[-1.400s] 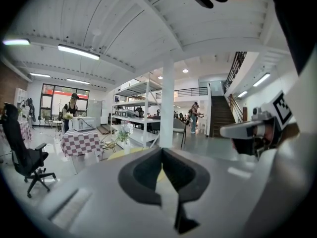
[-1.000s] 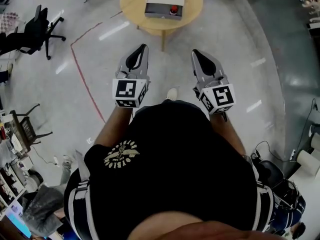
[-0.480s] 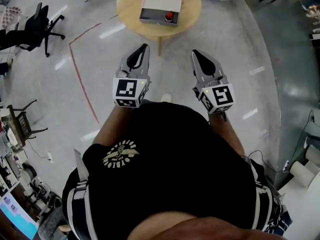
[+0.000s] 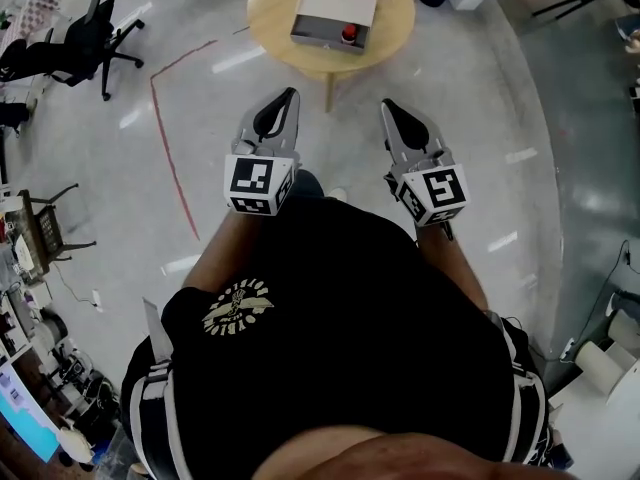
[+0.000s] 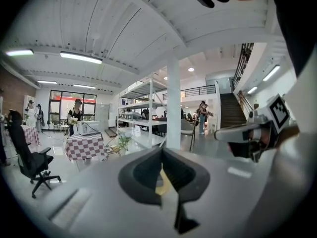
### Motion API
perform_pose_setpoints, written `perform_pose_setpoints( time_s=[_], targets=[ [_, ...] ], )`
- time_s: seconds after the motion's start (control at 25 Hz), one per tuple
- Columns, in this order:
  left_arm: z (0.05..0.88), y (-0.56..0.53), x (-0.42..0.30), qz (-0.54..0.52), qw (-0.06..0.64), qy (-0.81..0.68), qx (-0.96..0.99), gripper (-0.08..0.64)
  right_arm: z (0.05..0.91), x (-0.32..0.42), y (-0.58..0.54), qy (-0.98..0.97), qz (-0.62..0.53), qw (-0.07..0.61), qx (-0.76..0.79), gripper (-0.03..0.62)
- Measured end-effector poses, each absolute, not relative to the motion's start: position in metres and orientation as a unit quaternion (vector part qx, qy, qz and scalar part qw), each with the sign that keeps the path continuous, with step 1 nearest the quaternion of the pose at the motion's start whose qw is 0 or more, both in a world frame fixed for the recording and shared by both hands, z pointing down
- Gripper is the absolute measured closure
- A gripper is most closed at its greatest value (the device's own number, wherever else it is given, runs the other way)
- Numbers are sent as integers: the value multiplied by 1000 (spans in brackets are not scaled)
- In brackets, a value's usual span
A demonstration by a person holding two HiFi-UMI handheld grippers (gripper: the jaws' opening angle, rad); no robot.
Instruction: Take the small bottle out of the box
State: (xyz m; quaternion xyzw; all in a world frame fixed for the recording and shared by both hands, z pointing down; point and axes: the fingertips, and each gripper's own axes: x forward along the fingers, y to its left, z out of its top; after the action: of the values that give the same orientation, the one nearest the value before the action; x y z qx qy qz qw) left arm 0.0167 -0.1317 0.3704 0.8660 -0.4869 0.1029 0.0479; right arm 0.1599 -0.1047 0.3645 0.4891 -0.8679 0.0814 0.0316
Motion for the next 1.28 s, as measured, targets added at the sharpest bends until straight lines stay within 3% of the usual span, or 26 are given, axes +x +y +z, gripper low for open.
perform_pose_setpoints(
  time_s=[0.6,1.28],
  targets=[
    [385,-133,8,125,55,-478,867,560,376,154,-110,-863,98,28,496,586],
    [393,-221,-12,123,69,-475,869,560,379,130,-192,-861,101,43,496,586]
  ],
)
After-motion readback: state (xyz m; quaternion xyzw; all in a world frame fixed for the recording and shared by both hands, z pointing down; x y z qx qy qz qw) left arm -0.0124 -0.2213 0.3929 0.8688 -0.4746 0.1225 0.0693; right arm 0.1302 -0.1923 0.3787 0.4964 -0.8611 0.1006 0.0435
